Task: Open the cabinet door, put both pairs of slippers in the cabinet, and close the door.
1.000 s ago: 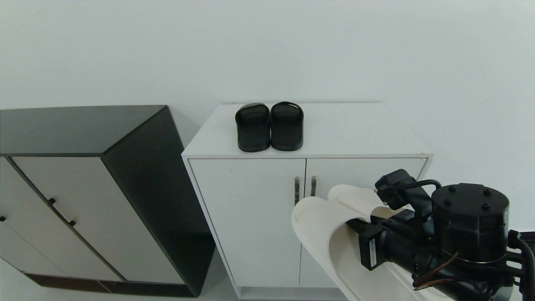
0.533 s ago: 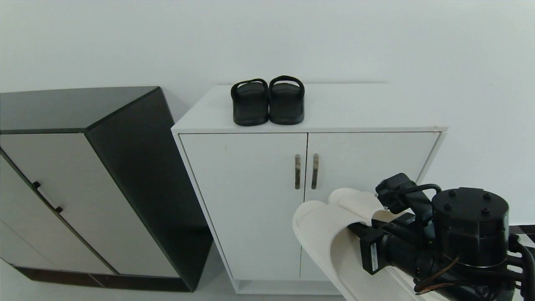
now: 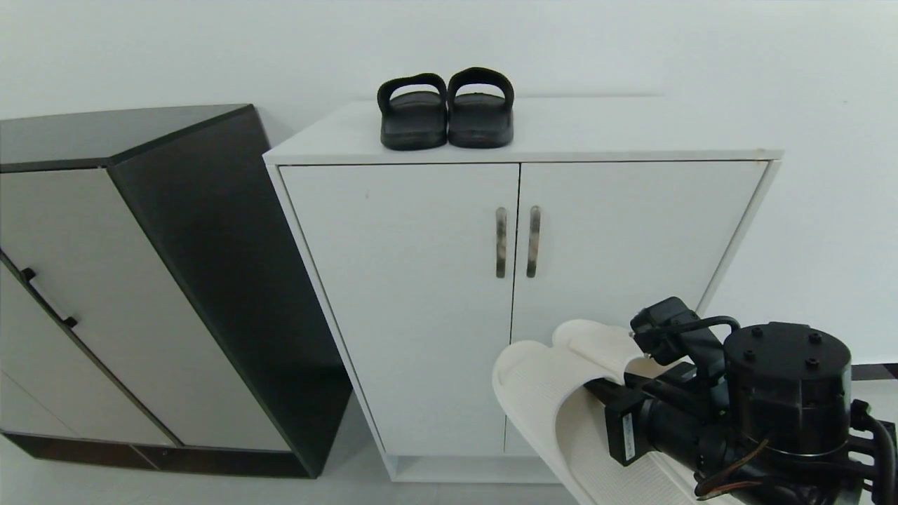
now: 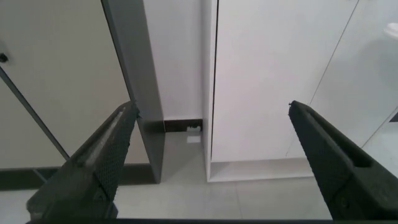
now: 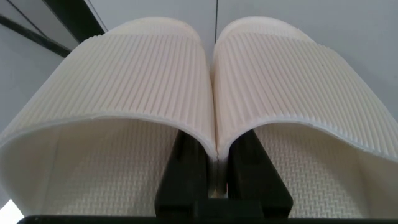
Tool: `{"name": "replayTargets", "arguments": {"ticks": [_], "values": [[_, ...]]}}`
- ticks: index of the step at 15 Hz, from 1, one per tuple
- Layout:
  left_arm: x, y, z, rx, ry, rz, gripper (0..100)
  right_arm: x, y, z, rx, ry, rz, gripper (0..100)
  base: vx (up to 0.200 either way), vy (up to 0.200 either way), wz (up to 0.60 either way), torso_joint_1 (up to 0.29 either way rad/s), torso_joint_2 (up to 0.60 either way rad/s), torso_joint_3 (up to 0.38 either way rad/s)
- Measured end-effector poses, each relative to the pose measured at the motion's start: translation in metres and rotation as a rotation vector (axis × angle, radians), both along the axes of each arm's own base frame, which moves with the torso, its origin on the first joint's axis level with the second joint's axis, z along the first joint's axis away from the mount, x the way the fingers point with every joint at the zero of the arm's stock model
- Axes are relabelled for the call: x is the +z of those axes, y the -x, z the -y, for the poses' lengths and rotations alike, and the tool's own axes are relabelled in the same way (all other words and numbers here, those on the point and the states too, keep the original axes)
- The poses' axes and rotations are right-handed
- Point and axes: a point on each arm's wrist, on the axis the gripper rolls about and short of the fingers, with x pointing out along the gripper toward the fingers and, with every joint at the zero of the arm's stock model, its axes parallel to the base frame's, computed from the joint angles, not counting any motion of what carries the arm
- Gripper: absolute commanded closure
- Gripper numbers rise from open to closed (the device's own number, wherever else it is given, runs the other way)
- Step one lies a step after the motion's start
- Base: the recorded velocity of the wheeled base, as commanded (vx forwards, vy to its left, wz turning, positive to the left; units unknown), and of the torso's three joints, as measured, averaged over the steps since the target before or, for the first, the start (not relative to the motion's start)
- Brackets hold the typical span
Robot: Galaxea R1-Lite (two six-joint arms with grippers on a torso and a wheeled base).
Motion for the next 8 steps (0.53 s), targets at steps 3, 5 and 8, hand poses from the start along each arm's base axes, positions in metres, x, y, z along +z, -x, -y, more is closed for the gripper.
{"name": "replayTargets", "arguments": {"ticks": [3,5,8], "values": [[0.045,-0.006,0.001,-0.08,0.032,0.01,0,-0.002,-0.001,-0.001,0.003,-0.006,0.005,100,0.0,0.0,0.0,-0.071,0.44,0.365],[0.077,-0.029,0.003,-0.164,0.045,-0.011,0,-0.004,-0.001,-0.001,0.002,-0.001,0.002,100,0.0,0.0,0.0,-0.034,0.45,0.398],[0.114,-0.082,0.011,-0.353,0.05,0.003,0,-0.005,-0.001,-0.002,0.004,0.003,-0.003,100,0.0,0.0,0.0,-0.004,0.2,0.198]]}}
